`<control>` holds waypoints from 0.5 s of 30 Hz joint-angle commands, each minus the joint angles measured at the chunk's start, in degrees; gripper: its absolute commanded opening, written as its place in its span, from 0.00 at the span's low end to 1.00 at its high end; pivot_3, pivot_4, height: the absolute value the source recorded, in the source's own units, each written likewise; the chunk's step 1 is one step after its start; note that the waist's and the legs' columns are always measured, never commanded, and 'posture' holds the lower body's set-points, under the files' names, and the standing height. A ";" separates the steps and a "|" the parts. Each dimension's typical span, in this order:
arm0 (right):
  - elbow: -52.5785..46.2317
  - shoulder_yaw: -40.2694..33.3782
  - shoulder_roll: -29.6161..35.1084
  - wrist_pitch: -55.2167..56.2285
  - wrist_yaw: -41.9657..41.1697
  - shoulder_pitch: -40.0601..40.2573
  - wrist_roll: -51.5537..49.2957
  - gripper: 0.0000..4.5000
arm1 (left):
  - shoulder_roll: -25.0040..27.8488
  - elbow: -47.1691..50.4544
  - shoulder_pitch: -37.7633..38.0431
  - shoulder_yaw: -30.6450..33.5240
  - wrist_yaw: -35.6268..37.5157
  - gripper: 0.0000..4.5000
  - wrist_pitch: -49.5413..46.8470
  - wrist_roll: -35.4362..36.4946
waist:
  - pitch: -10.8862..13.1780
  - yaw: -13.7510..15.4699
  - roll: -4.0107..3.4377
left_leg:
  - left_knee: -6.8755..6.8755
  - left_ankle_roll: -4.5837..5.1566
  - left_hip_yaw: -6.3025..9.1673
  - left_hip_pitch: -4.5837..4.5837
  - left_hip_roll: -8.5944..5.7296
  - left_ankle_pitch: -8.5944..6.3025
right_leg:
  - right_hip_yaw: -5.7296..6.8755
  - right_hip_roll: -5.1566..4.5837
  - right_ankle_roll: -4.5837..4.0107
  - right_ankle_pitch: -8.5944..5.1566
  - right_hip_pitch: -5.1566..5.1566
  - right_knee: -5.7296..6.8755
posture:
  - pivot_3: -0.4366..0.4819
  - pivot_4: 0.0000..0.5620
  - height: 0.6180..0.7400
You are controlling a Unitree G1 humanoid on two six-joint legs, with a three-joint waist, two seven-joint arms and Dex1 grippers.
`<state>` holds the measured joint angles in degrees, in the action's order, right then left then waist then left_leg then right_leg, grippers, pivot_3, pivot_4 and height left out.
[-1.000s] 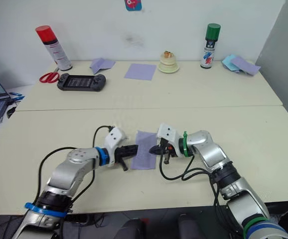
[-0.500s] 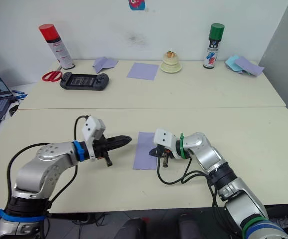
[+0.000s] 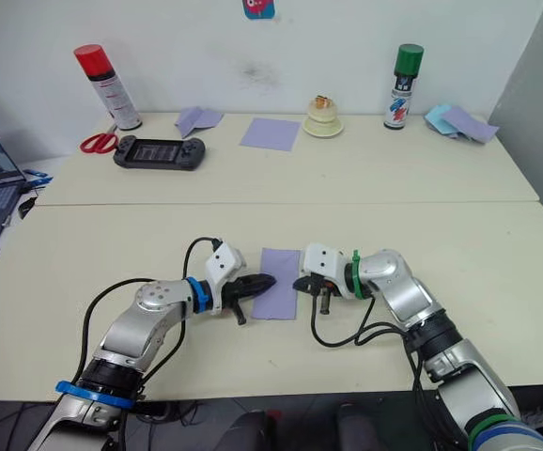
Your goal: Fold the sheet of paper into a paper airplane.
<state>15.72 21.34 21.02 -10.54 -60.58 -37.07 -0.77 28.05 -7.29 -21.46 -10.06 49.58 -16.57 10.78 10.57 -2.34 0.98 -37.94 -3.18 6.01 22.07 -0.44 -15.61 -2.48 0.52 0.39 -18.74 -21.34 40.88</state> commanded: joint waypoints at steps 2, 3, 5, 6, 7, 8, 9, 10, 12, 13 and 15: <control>3.72 -3.41 -3.58 2.70 3.91 -1.80 -1.58 0.01 | 0.63 -1.10 1.12 -1.91 0.98 0.00 -0.50 -2.10 | 0.00 0.00 0.00 | 0.00 0.00 0.01 -0.04 0.01 0.00 | 0.00 0.01 0.00 0.00 0.03 0.01 | 0.48 0.27 1.00; 4.86 -3.54 -4.37 3.18 4.63 -2.00 -1.28 0.01 | 0.87 -1.12 1.46 -2.03 1.08 0.00 -0.81 -2.25 | 0.00 0.01 0.00 | 0.00 0.00 0.01 -0.04 0.01 0.00 | 0.00 0.01 0.00 0.00 0.03 0.02 | 0.48 0.27 1.00; 7.24 -3.29 -5.67 4.70 5.59 -2.26 -0.56 0.01 | 1.33 -1.08 2.21 -2.26 1.04 0.00 -1.20 -2.59 | -0.01 -0.04 -0.01 | 0.00 0.00 -0.01 -0.05 0.00 0.00 | -0.02 0.00 0.00 0.00 0.04 0.02 | 0.48 0.27 1.00; 9.06 -2.91 -6.41 5.53 6.16 -2.52 0.01 0.01 | 1.39 -0.91 2.61 -2.12 0.81 0.00 -1.72 -2.45 | -0.01 -0.08 -0.01 | 0.00 0.00 -0.02 -0.06 0.00 0.00 | -0.03 0.00 0.00 0.00 0.04 0.02 | 0.48 0.27 1.00; 10.80 -2.53 -6.97 6.21 6.52 -2.84 0.56 0.01 | 1.35 -0.77 2.87 -1.90 0.57 0.00 -2.15 -2.26 | -0.01 -0.08 -0.01 | 0.00 0.00 -0.02 -0.06 0.00 0.00 | -0.03 0.00 0.00 0.00 0.04 0.01 | 0.48 0.27 1.00; 12.05 -2.31 -7.35 6.72 6.75 -3.10 0.92 0.01 | 1.31 -0.66 3.01 -1.73 0.41 0.00 -2.45 -2.12 | -0.01 -0.09 -0.01 | 0.01 0.00 -0.02 -0.06 0.00 0.00 | -0.03 0.00 0.00 0.00 0.04 0.01 | 0.48 0.27 1.00; 13.76 -2.03 -7.60 7.15 7.05 -3.45 1.53 0.01 | 1.23 -0.48 3.19 -1.56 0.35 0.00 -2.85 -1.88 | -0.01 -0.09 -0.01 | 0.00 0.00 -0.03 -0.07 0.00 0.00 | -0.03 0.00 0.00 0.00 0.04 0.01 | 0.48 0.27 1.00; 15.78 -1.81 -7.66 7.64 7.57 -3.92 2.41 0.01 | 1.22 -0.31 3.32 -1.49 0.35 0.00 -3.07 -1.78 | -0.01 -0.12 -0.01 | 0.00 0.00 -0.02 -0.07 0.00 0.00 | -0.02 0.00 0.00 0.00 0.04 0.01 | 0.48 0.27 1.00; 19.93 -1.83 -7.72 8.81 8.60 -4.94 3.86 0.01 | 1.21 -0.07 3.57 -1.37 0.32 0.00 -3.53 -1.65 | -0.02 -0.34 -0.02 | 0.01 0.00 -0.03 -0.17 0.01 0.00 | -0.03 0.00 0.00 0.00 0.13 0.03 | 0.48 0.27 1.00; 21.98 -1.99 -7.75 9.44 9.60 -5.61 4.50 0.01 | 1.22 -0.04 3.61 -1.33 0.28 0.00 -3.65 -1.64 | -0.03 -0.42 -0.03 | 0.00 0.00 -0.03 -0.25 0.00 0.00 | -0.03 0.00 0.00 0.00 0.18 0.04 | 0.48 0.27 1.00; 25.72 -2.27 -7.90 10.36 11.32 -7.06 5.44 0.01 | 1.30 -0.11 3.82 -1.19 0.21 0.00 -3.75 -1.61 | -0.06 -0.60 -0.05 | 0.00 0.00 -0.01 -0.32 0.00 0.00 | -0.02 0.01 0.00 0.00 0.25 0.04 | 0.48 0.27 1.00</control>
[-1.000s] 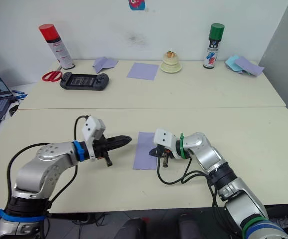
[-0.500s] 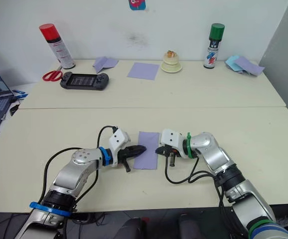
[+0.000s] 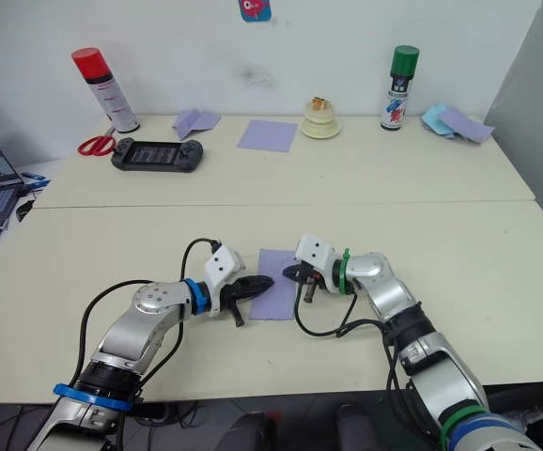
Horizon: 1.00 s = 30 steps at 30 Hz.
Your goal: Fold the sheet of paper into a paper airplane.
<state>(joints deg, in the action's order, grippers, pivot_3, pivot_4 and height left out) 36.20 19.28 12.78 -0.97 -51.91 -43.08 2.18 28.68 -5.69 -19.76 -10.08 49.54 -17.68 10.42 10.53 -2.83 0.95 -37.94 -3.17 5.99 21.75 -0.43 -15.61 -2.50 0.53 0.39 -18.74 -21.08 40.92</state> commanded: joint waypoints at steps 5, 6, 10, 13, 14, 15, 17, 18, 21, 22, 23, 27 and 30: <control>13.24 -1.03 -0.70 0.56 7.57 -4.77 3.76 0.01 | 0.55 -2.30 2.02 -0.60 -0.13 0.00 -3.04 -1.35 | -0.16 -0.36 -0.10 | 0.00 0.02 0.00 -0.23 0.00 0.02 | -0.01 0.00 -0.01 0.00 0.25 0.03 | 0.48 0.27 1.00; 14.43 -1.12 -0.82 0.63 8.30 -5.29 3.92 0.01 | 0.53 -2.49 1.92 -0.52 -0.19 0.00 -3.04 -1.36 | -0.16 -0.37 -0.10 | 0.04 0.03 0.00 -0.43 0.00 0.02 | -0.01 0.01 -0.01 0.00 0.47 0.01 | 0.48 0.27 1.00; 14.70 -3.39 -1.45 3.64 7.95 -5.65 1.64 0.01 | 0.42 -3.21 1.54 -0.22 -0.46 0.00 -3.15 -1.32 | -0.16 -0.37 -0.10 | 0.14 0.04 0.00 -0.96 -0.01 0.01 | -0.04 0.01 0.04 -0.04 0.99 -0.12 | 0.48 0.27 1.00; 9.84 -7.62 -1.93 8.55 5.40 -4.65 -3.36 0.01 | 0.30 -3.58 1.25 0.03 -0.64 0.00 -3.31 -1.19 | -0.15 -0.34 -0.11 | 0.10 0.04 0.01 -0.93 -0.02 0.01 | -0.05 0.02 0.12 -0.08 0.97 -0.12 | 0.48 0.27 1.00; 7.81 -8.79 -1.91 8.90 4.28 -4.08 -4.85 0.01 | 0.27 -3.69 1.19 0.12 -0.67 0.00 -3.40 -1.16 | -0.12 -0.35 -0.14 | 0.11 0.04 -0.01 -0.91 -0.02 0.01 | -0.06 0.02 0.10 -0.07 0.95 -0.12 | 0.48 0.27 1.00; 5.49 -9.60 -1.78 8.74 2.74 -3.25 -6.32 0.01 | 0.27 -3.76 1.15 0.19 -0.65 0.00 -3.52 -1.12 | -0.12 -0.35 -0.15 | 0.12 0.04 -0.01 -0.86 -0.02 0.01 | -0.07 0.02 0.07 -0.05 0.90 -0.11 | 0.48 0.27 1.00; 0.45 -7.90 -1.03 6.18 -1.72 -0.22 -7.09 0.01 | 0.33 -3.91 1.06 0.35 -0.41 0.00 -4.03 -0.87 | -0.09 -0.42 -0.19 | 0.15 0.04 0.00 -0.85 -0.01 0.01 | -0.06 0.02 0.00 -0.02 0.88 -0.11 | 0.48 0.27 1.00; -1.04 -6.83 -0.79 5.56 -3.15 0.96 -6.82 0.01 | 0.36 -3.96 1.02 0.33 -0.30 0.00 -4.18 -0.82 | -0.09 -0.38 -0.19 | 0.16 0.04 0.04 -0.84 0.00 0.01 | -0.03 0.02 0.00 -0.02 0.88 -0.11 | 0.48 0.27 1.00; -4.14 -3.95 -1.00 3.34 -4.34 3.49 -4.93 0.01 | 0.50 -3.89 0.83 0.14 0.10 0.00 -4.56 -0.65 | -0.09 -0.38 -0.19 | 0.18 0.04 0.04 -0.84 0.00 0.01 | -0.04 0.02 0.12 -0.08 0.91 -0.16 | 0.48 0.27 1.00; -4.66 -3.15 -1.29 2.38 -4.22 4.00 -4.34 0.01 | 0.54 -3.84 0.79 0.07 0.24 0.00 -4.64 -0.61 | -0.09 -0.38 -0.19 | 0.18 0.04 0.03 -0.84 0.00 0.01 | -0.05 0.02 0.12 -0.08 0.90 -0.16 | 0.48 0.27 1.00; -5.08 -2.43 -1.45 1.46 -4.12 4.34 -3.89 0.01 | 0.59 -3.79 0.76 0.05 0.34 0.00 -4.72 -0.56 | -0.07 -0.38 -0.21 | 0.18 0.04 0.03 -0.84 0.00 0.01 | -0.05 0.02 0.12 -0.08 0.90 -0.16 | 0.48 0.27 1.00; -5.06 1.04 -1.10 -1.14 -4.09 5.59 -0.62 0.01 | 0.85 -3.46 1.03 0.09 0.72 0.00 -5.03 -0.48 | -0.07 -0.37 -0.23 | 0.18 0.03 0.03 -0.85 0.00 0.01 | -0.06 0.02 0.21 -0.14 0.89 -0.16 | 0.48 0.27 1.00; -5.61 2.60 -0.49 -4.99 -4.95 6.55 0.60 0.01 | 1.06 -3.14 1.52 0.30 0.91 0.00 -5.27 -0.47 | -0.07 -0.37 -0.23 | 0.18 0.03 0.03 -0.86 0.00 0.01 | -0.06 0.02 0.22 -0.14 0.90 -0.18 | 0.48 0.27 1.00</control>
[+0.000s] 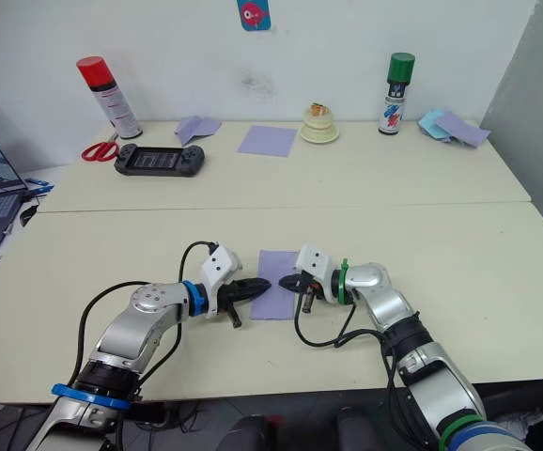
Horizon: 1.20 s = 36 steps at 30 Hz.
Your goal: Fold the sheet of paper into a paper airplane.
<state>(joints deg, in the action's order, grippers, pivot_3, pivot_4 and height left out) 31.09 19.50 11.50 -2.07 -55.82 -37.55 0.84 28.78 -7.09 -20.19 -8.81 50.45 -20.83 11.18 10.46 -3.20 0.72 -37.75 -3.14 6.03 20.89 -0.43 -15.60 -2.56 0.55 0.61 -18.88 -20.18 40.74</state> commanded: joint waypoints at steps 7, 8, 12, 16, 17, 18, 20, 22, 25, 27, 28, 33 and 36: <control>-9.29 5.35 2.26 -11.44 -6.47 7.65 0.04 0.01 | 0.48 -1.09 2.90 -0.95 -0.50 0.00 -2.61 -1.39 | -0.61 0.09 -0.03 | 0.50 -0.01 0.01 -0.05 0.01 0.00 | 0.00 -0.01 0.00 0.00 0.03 -0.43 | 0.48 0.27 1.00; -10.77 5.68 2.55 -12.29 -7.01 8.79 -0.17 0.01 | 0.45 -0.96 3.04 -0.97 -0.53 0.00 -2.67 -1.41 | -0.84 0.10 -0.11 | 0.69 -0.01 0.00 -0.10 0.02 0.01 | 0.00 -0.01 0.00 0.00 0.07 -0.62 | 0.48 0.27 1.00; -14.90 6.84 4.49 -12.58 -8.85 13.06 -0.79 0.01 | 0.47 -0.39 3.59 -1.14 -0.49 0.00 -3.05 -1.39 | -1.08 0.19 -0.21 | 0.89 -0.01 0.02 -0.09 0.03 0.00 | 0.03 -0.02 0.00 0.00 0.12 -0.89 | 0.48 0.27 1.00; -16.26 6.47 5.87 -11.85 -9.57 15.44 -1.91 0.01 | 0.50 -0.13 3.69 -1.39 -0.19 0.00 -3.39 -1.33 | -1.17 0.16 -0.21 | 0.91 -0.01 0.00 -0.09 0.03 0.00 | 0.02 -0.02 0.04 -0.02 0.16 -1.01 | 0.48 0.27 1.00; -16.47 6.24 5.95 -11.35 -9.38 15.65 -2.05 0.01 | 0.45 -0.15 3.63 -1.41 -0.16 0.00 -3.44 -1.31 | -1.18 0.17 -0.21 | 0.91 -0.01 0.01 -0.10 0.03 0.00 | 0.03 -0.02 0.04 -0.02 0.18 -1.04 | 0.48 0.27 1.00; -16.71 5.72 5.72 -10.83 -8.75 15.61 -2.38 0.01 | 0.36 -0.24 3.50 -1.44 -0.15 0.00 -3.43 -1.31 | -1.18 0.17 -0.21 | 0.92 -0.01 0.02 -0.10 0.03 0.00 | 0.03 -0.02 0.04 -0.02 0.19 -1.08 | 0.48 0.27 1.00; -17.62 3.64 4.28 -10.19 -6.58 14.62 -3.89 0.01 | -0.01 -0.48 3.01 -1.25 -0.03 0.00 -2.93 -1.06 | -1.18 0.19 -0.20 | 0.95 -0.01 0.03 -0.09 0.03 0.00 | 0.04 -0.02 0.05 -0.03 0.21 -1.17 | 0.48 0.27 1.00; -19.32 1.52 3.03 -9.93 -5.02 13.52 -5.57 0.01 | -0.26 -0.08 2.45 -0.57 0.45 0.00 -2.27 -0.23 | -1.17 0.19 -0.19 | 0.99 -0.01 0.02 -0.08 0.03 0.00 | 0.03 -0.02 0.05 -0.03 0.22 -1.25 | 0.48 0.27 1.00; -22.46 -0.83 2.91 -8.66 -4.11 12.75 -7.32 0.01 | -0.30 2.43 1.16 1.66 1.20 0.00 -3.60 2.61 | -0.98 0.26 -0.18 | 0.97 -0.02 0.03 -0.03 0.04 0.01 | 0.03 -0.02 0.05 -0.03 0.18 -1.24 | 0.48 0.27 1.00; -24.83 -1.78 3.39 -8.65 -3.67 12.65 -8.26 0.01 | 0.16 4.49 0.37 2.78 1.55 0.00 -4.41 4.16 | -0.78 0.32 -0.16 | 0.94 -0.06 0.03 0.09 0.04 0.03 | 0.03 -0.02 0.05 -0.02 0.08 -1.24 | 0.48 0.27 1.00; -26.53 -2.20 3.77 -8.92 -3.43 12.55 -8.73 0.01 | 0.78 5.79 0.02 3.23 1.87 0.00 -4.66 4.64 | -0.73 0.32 -0.15 | 0.94 -0.06 0.02 0.17 0.04 0.03 | 0.03 -0.02 0.04 -0.02 0.01 -1.24 | 0.48 0.27 1.00; -35.48 -2.49 6.09 -12.17 -2.18 12.15 -8.86 0.01 | 5.55 11.81 -0.01 4.78 4.19 0.00 -5.15 5.83 | -0.71 0.37 -0.09 | 0.85 -0.27 0.11 1.35 0.03 0.15 | 0.11 -0.02 -0.22 0.14 -1.14 -1.08 | 0.48 0.27 1.00; -41.12 -1.96 7.74 -16.93 -1.29 11.31 -8.55 0.01 | 8.58 14.47 0.46 6.04 5.85 0.00 -6.35 7.14 | -0.70 0.41 -0.10 | 0.84 -0.45 0.14 1.92 0.05 0.25 | 0.16 -0.03 -0.22 0.14 -1.65 -1.09 | 0.48 0.27 1.00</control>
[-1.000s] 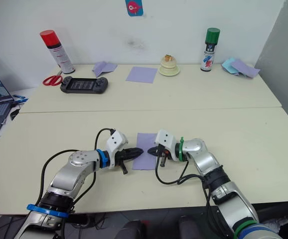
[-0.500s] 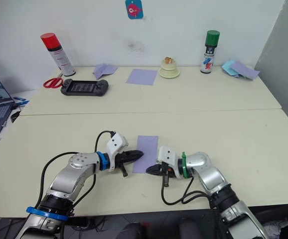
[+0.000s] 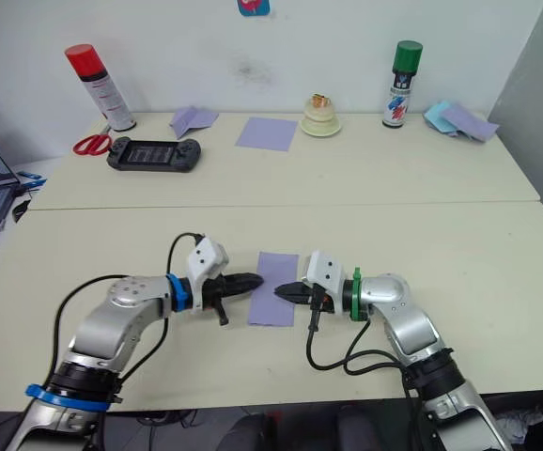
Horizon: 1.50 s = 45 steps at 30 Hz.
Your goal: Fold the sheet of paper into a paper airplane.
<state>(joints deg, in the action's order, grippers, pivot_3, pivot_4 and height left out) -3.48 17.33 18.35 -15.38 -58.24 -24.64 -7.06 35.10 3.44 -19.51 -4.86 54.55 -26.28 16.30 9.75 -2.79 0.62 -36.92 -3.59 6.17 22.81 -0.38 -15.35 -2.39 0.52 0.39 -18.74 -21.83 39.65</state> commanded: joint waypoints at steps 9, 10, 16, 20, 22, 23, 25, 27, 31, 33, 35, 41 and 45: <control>-14.35 1.75 7.05 -16.39 2.34 -6.29 0.28 0.01 | 6.02 2.81 0.96 -1.79 4.49 0.00 3.16 -1.68 | 0.02 0.69 -0.01 | -0.06 0.12 0.01 0.04 -0.05 -0.06 | 0.01 -0.02 -0.01 0.00 -0.05 0.08 | 0.48 0.27 1.00; -14.64 1.79 7.53 -16.62 2.25 -6.48 0.11 0.01 | 5.37 2.58 0.65 -2.17 4.30 0.00 3.36 -1.83 | 0.02 0.85 -0.01 | -0.07 0.12 0.00 0.04 -0.06 -0.06 | 0.01 -0.02 -0.01 0.00 -0.05 0.12 | 0.48 0.27 1.00; -16.32 1.60 9.88 -17.09 1.68 -6.09 -0.58 0.01 | 1.10 0.34 -3.10 -3.63 3.58 0.00 3.23 -1.61 | 0.04 1.03 0.04 | -0.08 0.12 0.01 0.07 -0.06 -0.05 | 0.04 -0.02 -0.01 0.00 -0.06 0.14 | 0.48 0.27 1.00; -18.50 1.49 12.34 -16.51 0.55 -5.55 -1.14 0.01 | -1.19 -0.25 -6.22 -3.97 4.06 0.00 1.86 -0.51 | 0.06 1.03 0.07 | -0.13 0.12 -0.01 0.06 -0.07 -0.05 | 0.03 -0.02 -0.01 0.00 -0.06 0.20 | 0.48 0.27 1.00; -19.95 1.48 14.06 -13.49 -0.75 -5.02 -1.22 0.01 | -2.21 -0.34 -7.54 -4.80 4.65 0.00 1.27 -0.33 | 0.06 1.04 0.08 | -0.14 0.12 0.00 0.06 -0.06 -0.05 | 0.04 -0.02 -0.01 0.00 -0.06 0.22 | 0.48 0.27 1.00; -20.80 1.15 14.88 -12.91 -1.21 -4.79 -1.63 0.01 | -2.71 -0.40 -8.14 -5.57 5.08 0.00 1.19 -0.44 | 0.07 1.03 0.08 | -0.14 0.12 0.00 0.06 -0.06 -0.05 | 0.05 -0.02 -0.01 0.00 -0.06 0.23 | 0.48 0.27 1.00; -21.86 0.46 16.27 -12.47 -1.88 -4.79 -2.43 0.01 | -3.87 -0.78 -9.18 -7.37 5.63 0.00 1.42 -1.16 | 0.07 1.04 0.09 | -0.14 0.13 -0.01 0.05 -0.06 -0.05 | 0.05 -0.02 -0.01 0.00 -0.05 0.23 | 0.48 0.27 1.00; -22.31 0.08 17.31 -12.64 -2.40 -5.15 -2.95 0.01 | -5.19 -1.54 -10.13 -8.92 5.61 0.00 1.81 -1.94 | 0.08 1.05 0.10 | -0.16 0.12 -0.01 0.04 -0.07 -0.05 | 0.05 -0.01 -0.01 0.00 -0.03 0.25 | 0.48 0.27 1.00; -21.80 0.01 17.93 -15.76 -2.04 -7.09 -3.73 0.01 | -8.26 -4.80 -12.18 -12.13 4.60 0.00 2.93 -4.24 | 0.09 0.99 0.12 | -0.26 0.12 -0.01 0.03 -0.07 -0.04 | 0.05 -0.01 -0.01 0.00 -0.01 0.30 | 0.48 0.27 1.00; -20.54 0.75 17.66 -15.48 -1.41 -7.71 -3.03 0.01 | -9.45 -6.50 -12.62 -13.04 4.17 0.00 3.83 -5.30 | 0.09 0.97 0.12 | -0.28 0.12 -0.01 0.02 -0.07 -0.04 | 0.05 0.00 -0.01 0.01 0.00 0.34 | 0.48 0.27 1.00; -18.16 2.39 17.40 -13.71 -0.61 -7.87 -0.93 0.01 | -10.21 -8.14 -12.89 -13.46 3.62 0.00 4.83 -6.34 | 0.09 0.96 0.12 | -0.29 0.13 0.00 0.00 -0.07 -0.04 | 0.05 0.00 -0.01 0.01 0.02 0.34 | 0.48 0.27 1.00; -0.71 8.13 12.39 -8.31 5.63 -10.69 8.33 0.01 | -8.70 -9.99 -11.18 -12.09 3.87 0.00 5.87 -7.07 | 0.08 0.81 0.14 | -0.31 0.09 -0.04 -0.03 -0.06 -0.01 | 0.03 0.00 -0.02 0.01 0.02 0.37 | 0.48 0.27 1.00; 6.30 10.20 10.88 -4.11 6.07 -10.66 11.60 0.01 | -6.07 -10.88 -9.74 -10.28 4.07 0.00 6.13 -6.94 | 0.08 0.91 0.14 | -0.33 0.00 -0.03 -0.01 -0.06 0.04 | 0.02 0.00 -0.02 0.01 -0.01 0.39 | 0.48 0.27 1.00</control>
<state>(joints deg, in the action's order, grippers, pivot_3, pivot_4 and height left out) 2.20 27.07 29.32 -21.57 -52.44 -34.78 3.24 28.53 -7.77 -29.16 -17.23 58.31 -20.92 9.08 9.84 -1.88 0.76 -37.24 -3.60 6.13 22.82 -0.44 -15.30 -2.38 0.52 0.37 -18.73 -21.85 40.03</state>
